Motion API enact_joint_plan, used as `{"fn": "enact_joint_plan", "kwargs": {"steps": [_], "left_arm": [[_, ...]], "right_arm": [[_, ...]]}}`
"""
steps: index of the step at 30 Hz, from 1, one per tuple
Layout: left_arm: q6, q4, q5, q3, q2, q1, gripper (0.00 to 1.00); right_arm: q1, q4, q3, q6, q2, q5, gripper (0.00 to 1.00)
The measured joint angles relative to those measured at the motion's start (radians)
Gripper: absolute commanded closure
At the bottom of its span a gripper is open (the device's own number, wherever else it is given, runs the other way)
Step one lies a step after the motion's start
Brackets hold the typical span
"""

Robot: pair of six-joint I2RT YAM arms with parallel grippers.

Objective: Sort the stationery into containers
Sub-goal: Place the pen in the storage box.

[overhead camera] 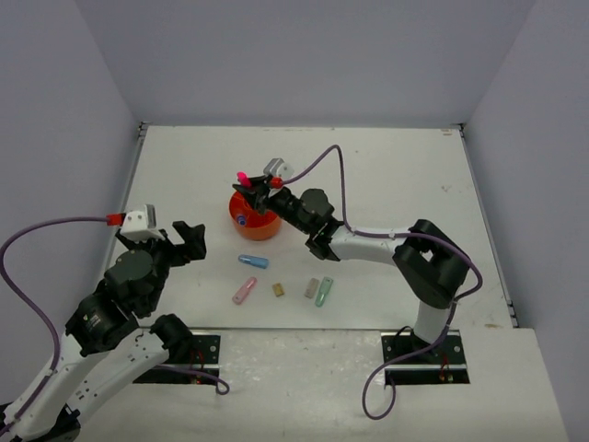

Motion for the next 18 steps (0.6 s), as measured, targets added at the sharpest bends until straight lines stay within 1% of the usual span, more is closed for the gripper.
{"fn": "enact_joint_plan", "kwargs": {"steps": [3, 9, 16, 18], "left_arm": [[0.007, 0.019, 0.02, 0.0, 0.01, 0.0, 0.0], [0.016, 0.035, 0.058, 0.0, 0.034, 0.0, 0.0], [0.023, 0.044, 0.077, -0.001, 0.034, 0.0, 0.0], [0.023, 0.044, 0.08, -0.002, 0.034, 0.0, 0.0]], "right_arm": [[-0.029, 0.041, 0.051, 0.026, 0.041, -0.016, 1.0], [-0.071, 0.074, 0.104, 0.064, 0.118, -0.019, 1.0], [-0.077, 0.095, 0.15, 0.108, 0.22, -0.02, 1.0], [-0.077, 0.102, 0.161, 0.122, 0.238, -0.019, 0.98]]}}
